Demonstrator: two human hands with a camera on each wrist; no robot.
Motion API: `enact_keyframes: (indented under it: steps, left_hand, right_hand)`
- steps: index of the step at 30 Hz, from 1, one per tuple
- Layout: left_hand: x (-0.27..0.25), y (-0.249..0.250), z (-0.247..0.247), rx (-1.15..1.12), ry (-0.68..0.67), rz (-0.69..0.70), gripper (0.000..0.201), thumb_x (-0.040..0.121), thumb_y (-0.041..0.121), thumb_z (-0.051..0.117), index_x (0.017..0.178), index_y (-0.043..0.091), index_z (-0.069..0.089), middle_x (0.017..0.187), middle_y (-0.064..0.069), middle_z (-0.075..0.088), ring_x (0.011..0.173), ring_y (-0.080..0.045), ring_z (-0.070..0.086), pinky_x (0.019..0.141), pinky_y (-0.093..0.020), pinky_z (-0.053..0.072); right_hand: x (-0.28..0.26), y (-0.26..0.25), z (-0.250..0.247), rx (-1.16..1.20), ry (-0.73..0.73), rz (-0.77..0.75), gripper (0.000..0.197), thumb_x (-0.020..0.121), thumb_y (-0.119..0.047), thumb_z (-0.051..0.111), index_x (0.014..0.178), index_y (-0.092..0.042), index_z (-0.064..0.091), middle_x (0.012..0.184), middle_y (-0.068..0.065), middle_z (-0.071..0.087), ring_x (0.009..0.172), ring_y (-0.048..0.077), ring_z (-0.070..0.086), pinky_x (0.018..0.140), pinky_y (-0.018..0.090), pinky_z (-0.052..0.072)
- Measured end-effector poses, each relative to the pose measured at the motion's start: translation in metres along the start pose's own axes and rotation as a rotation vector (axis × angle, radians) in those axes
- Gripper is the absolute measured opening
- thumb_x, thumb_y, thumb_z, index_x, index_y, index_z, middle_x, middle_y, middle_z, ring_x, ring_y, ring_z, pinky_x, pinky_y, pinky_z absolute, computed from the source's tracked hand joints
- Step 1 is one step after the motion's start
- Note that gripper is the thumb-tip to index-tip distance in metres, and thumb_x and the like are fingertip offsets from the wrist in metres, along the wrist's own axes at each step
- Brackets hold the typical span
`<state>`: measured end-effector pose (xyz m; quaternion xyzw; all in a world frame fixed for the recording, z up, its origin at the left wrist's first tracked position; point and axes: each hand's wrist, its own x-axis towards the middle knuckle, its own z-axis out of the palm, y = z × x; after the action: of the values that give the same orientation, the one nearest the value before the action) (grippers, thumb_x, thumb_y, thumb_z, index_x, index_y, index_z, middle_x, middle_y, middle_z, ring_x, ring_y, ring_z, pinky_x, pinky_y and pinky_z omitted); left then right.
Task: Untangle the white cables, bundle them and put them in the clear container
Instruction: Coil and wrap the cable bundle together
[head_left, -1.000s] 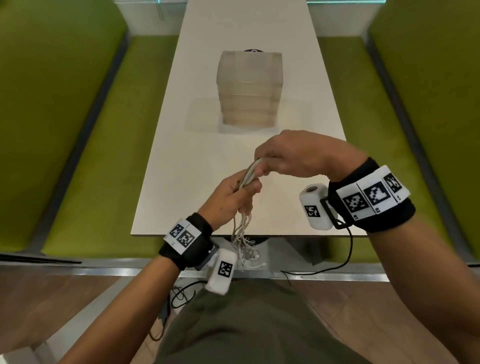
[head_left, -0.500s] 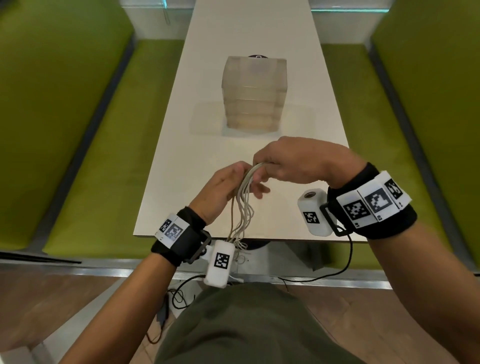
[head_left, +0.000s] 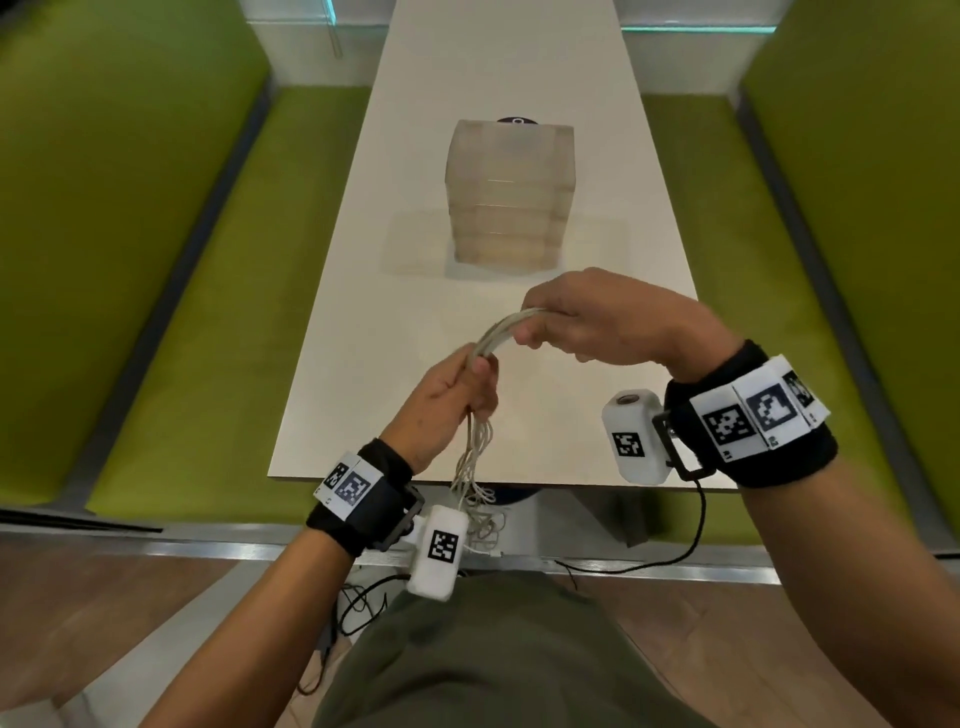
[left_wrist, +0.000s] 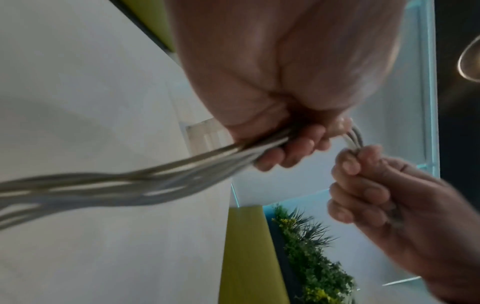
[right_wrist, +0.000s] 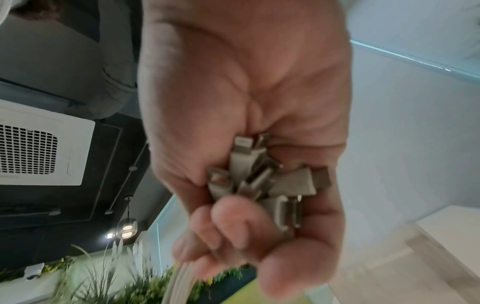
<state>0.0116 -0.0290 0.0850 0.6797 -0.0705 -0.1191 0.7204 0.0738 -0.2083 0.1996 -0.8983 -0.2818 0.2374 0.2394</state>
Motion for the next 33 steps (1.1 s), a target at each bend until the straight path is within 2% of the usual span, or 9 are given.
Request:
enact_keyframes:
  steps: [2,5,8,11,16,21,25,29,33]
  left_hand:
    - [0.003,0.003,0.002,-0.1,0.145,0.064,0.029,0.097,0.036,0.037,0.09,0.011,0.051,0.066,0.006,0.053,0.062,-0.015,0.05,0.062,-0.023,0.044]
    - [0.008,0.004,0.006,-0.17,0.303,0.123,0.031,0.103,0.026,0.031,0.105,0.011,0.059,0.1,-0.008,0.067,0.096,-0.02,0.064,0.088,-0.032,0.05]
    - [0.009,0.002,0.007,-0.215,0.372,0.076,0.03,0.102,0.024,0.033,0.111,0.016,0.06,0.132,0.001,0.058,0.125,-0.012,0.053,0.104,-0.031,0.043]
    - [0.007,0.004,0.009,-0.341,0.373,0.01,0.031,0.102,0.023,0.032,0.109,0.014,0.06,0.132,0.004,0.059,0.123,-0.01,0.054,0.103,-0.028,0.042]
    - [0.002,0.004,0.012,-0.347,0.332,-0.017,0.035,0.096,0.035,0.036,0.113,0.016,0.06,0.13,0.004,0.061,0.128,-0.01,0.05,0.106,-0.03,0.038]
    - [0.0,0.011,0.002,-0.244,0.206,-0.027,0.035,0.101,0.032,0.033,0.112,0.012,0.059,0.119,-0.006,0.068,0.121,-0.015,0.057,0.102,-0.036,0.04]
    - [0.002,0.021,-0.005,-0.172,0.119,-0.034,0.032,0.098,0.037,0.035,0.116,0.026,0.059,0.089,0.002,0.07,0.108,-0.02,0.063,0.051,-0.033,0.039]
    - [0.001,0.023,-0.003,-0.234,0.097,-0.043,0.028,0.097,0.039,0.036,0.107,0.023,0.056,0.073,0.003,0.054,0.065,-0.02,0.055,0.038,-0.028,0.043]
    - [0.004,0.025,-0.004,-0.244,0.1,-0.079,0.029,0.1,0.04,0.034,0.089,0.017,0.049,0.065,0.003,0.042,0.056,-0.019,0.042,0.047,-0.032,0.035]
  right_hand:
    - [0.004,0.001,0.018,0.107,0.054,0.02,0.025,0.098,-0.032,0.047,0.081,-0.016,0.056,0.067,-0.001,0.054,0.062,0.019,0.055,0.062,0.034,0.05]
    - [0.015,0.001,0.055,0.143,0.16,0.065,0.024,0.1,-0.034,0.042,0.082,-0.017,0.046,0.078,0.004,0.061,0.064,0.021,0.056,0.063,0.037,0.048]
    - [0.024,0.001,0.081,0.13,0.2,0.078,0.02,0.1,-0.033,0.041,0.09,-0.016,0.04,0.076,-0.002,0.056,0.063,0.015,0.051,0.06,0.03,0.041]
    - [0.028,0.0,0.095,0.208,0.201,0.053,0.025,0.099,-0.036,0.043,0.096,-0.011,0.04,0.072,-0.007,0.047,0.059,0.003,0.044,0.053,0.02,0.033]
    - [0.035,0.005,0.113,0.212,0.149,-0.064,0.022,0.095,-0.04,0.048,0.095,-0.018,0.045,0.087,0.003,0.051,0.076,0.018,0.051,0.069,0.033,0.043]
    - [0.031,0.012,0.11,0.337,0.069,-0.127,0.019,0.1,-0.027,0.044,0.109,-0.014,0.055,0.118,0.005,0.053,0.11,0.016,0.047,0.093,0.026,0.039]
    - [0.028,0.011,0.112,0.535,0.015,-0.09,0.018,0.102,-0.029,0.039,0.095,-0.03,0.055,0.09,-0.006,0.068,0.08,-0.007,0.057,0.073,0.014,0.04]
    - [0.027,0.007,0.121,0.716,0.076,-0.122,0.016,0.101,-0.022,0.041,0.088,-0.024,0.049,0.066,-0.003,0.058,0.062,0.003,0.053,0.066,0.023,0.043]
    - [0.026,0.016,0.128,1.026,-0.041,-0.145,0.027,0.098,-0.028,0.042,0.087,-0.006,0.051,0.06,-0.007,0.051,0.065,0.015,0.059,0.084,0.044,0.05]
